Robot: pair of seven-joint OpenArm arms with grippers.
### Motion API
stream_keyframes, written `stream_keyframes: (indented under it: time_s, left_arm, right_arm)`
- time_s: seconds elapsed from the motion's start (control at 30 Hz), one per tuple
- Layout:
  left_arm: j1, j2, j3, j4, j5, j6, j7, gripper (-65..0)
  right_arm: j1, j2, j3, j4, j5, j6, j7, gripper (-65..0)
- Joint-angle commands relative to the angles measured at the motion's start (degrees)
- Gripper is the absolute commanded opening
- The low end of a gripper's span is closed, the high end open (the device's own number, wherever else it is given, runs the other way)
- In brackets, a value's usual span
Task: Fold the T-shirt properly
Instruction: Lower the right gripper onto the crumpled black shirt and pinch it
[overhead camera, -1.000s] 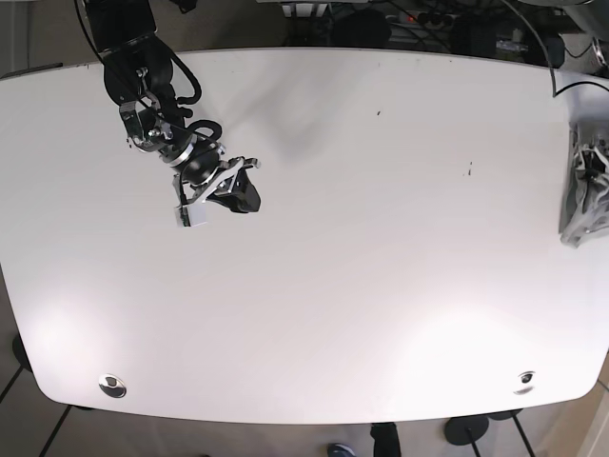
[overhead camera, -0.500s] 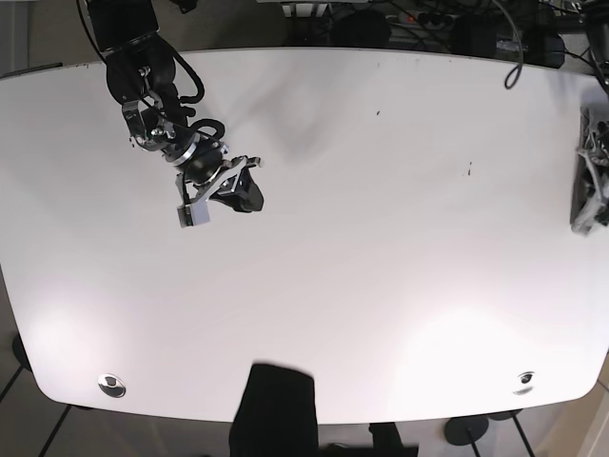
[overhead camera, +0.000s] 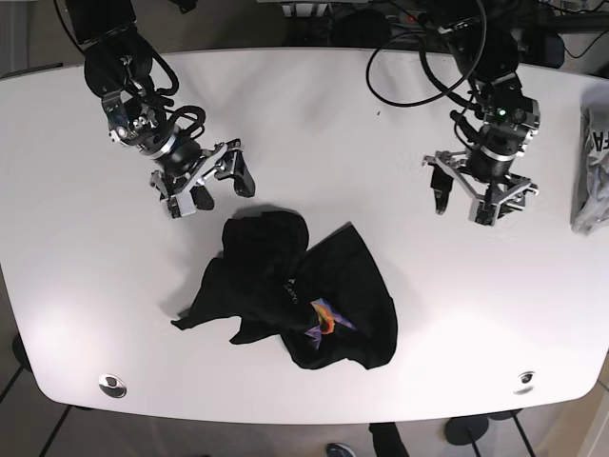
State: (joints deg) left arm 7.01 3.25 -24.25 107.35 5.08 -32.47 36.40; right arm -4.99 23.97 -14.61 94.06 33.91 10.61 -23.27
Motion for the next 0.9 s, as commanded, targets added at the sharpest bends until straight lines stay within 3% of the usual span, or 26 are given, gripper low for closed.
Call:
stream_keyframes:
  time_s: [0.03, 0.1, 0.17, 0.23, 0.43, 0.47, 0.6, 0.63, 0.7, 0.77, 0.9]
  left_arm:
    - [-0.19, 1.81, 0.56, 1.0, -0.73, 1.04, -1.55, -20.3]
    - [-0.19, 3.3, 0.56, 1.0, -0.73, 1.04, -1.55, -20.3]
    - [-0.19, 3.74, 0.56, 0.91, -0.73, 1.04, -1.55, -20.4]
    - [-0.19, 3.74, 0.56, 0.91, -0.73, 0.95, -1.55, -20.4]
    - [2.71, 3.48, 0.38, 1.18, -0.73, 0.86, -1.55, -20.4]
    - [3.06, 3.48, 0.29, 1.18, -0.73, 0.86, -1.55, -20.4]
    - [3.94, 3.39, 0.21, 0.83, -0.82, 0.86, -1.55, -20.4]
    - [3.94, 3.39, 0.21, 0.74, -0.82, 0.86, -1.55, -20.4]
    - [3.85, 3.39, 0.21, 0.74, -0.82, 0.86, -1.55, -20.4]
    - [3.59, 3.39, 0.21, 0.74, -0.91, 0.78, -1.55, -20.4]
    - [3.5, 3.74, 0.65, 0.91, -1.26, 0.69, -1.55, -20.4]
  right_arm:
    - [4.07, -3.26, 0.68, 1.1, -6.53, 0.69, 0.89, -11.1]
    - [9.08, -6.16, 0.68, 1.02, -13.47, 0.69, -2.71, -11.1]
    - [13.48, -8.63, 0.68, -1.09, -16.99, 0.77, -4.29, -11.1]
    - [19.72, -10.82, 0.68, -8.13, -17.78, 0.77, -4.29, -11.1]
    - [30.8, -13.99, 0.68, -25.36, -17.69, 1.48, -2.98, -12.7]
    - [31.41, -14.43, 0.68, -27.12, -17.69, 1.48, -1.66, -16.3]
    - [30.8, -14.6, 0.68, -29.31, -17.69, 1.48, 1.77, -57.1]
    - [29.83, -14.6, 0.68, -29.23, -17.69, 1.48, 1.77, -64.2]
    - [27.19, -14.6, 0.68, -25.53, -17.69, 1.48, 1.77, -59.8]
    - [22.09, -14.43, 0.68, -18.68, -17.6, 0.95, 1.07, -62.3]
    - [9.79, -14.96, 3.49, -1.62, -17.69, 0.86, -6.49, -62.8]
